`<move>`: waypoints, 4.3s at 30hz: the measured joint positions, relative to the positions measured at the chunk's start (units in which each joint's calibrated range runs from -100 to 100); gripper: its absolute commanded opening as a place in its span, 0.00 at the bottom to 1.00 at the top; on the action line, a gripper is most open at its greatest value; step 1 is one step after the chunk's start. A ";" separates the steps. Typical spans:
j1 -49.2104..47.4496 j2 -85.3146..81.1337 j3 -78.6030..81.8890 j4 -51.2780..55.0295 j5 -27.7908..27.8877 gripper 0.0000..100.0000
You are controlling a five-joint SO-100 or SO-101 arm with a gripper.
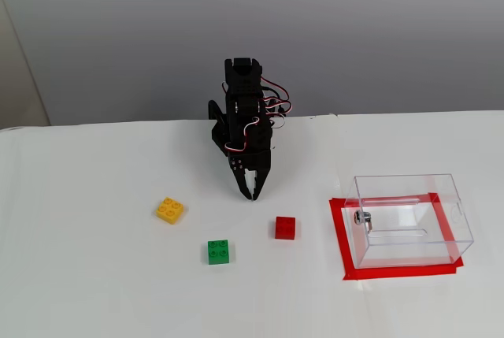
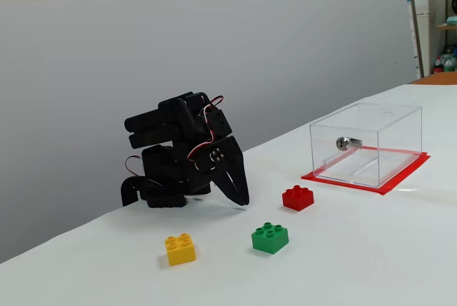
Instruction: Pick the green lego brick and place it into the transparent box
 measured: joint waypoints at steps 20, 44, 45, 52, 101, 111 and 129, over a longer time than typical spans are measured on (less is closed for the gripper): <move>0.00 0.00 0.00 0.00 0.00 0.02; 0.00 0.00 0.00 0.00 0.00 0.01; 0.00 0.00 0.00 0.00 0.00 0.01; 0.00 0.00 0.00 0.00 0.00 0.01; 11.43 54.88 -44.40 -17.82 4.35 0.02; 10.68 69.26 -51.90 -20.57 4.40 0.02; 8.33 80.85 -54.37 -22.02 4.40 0.39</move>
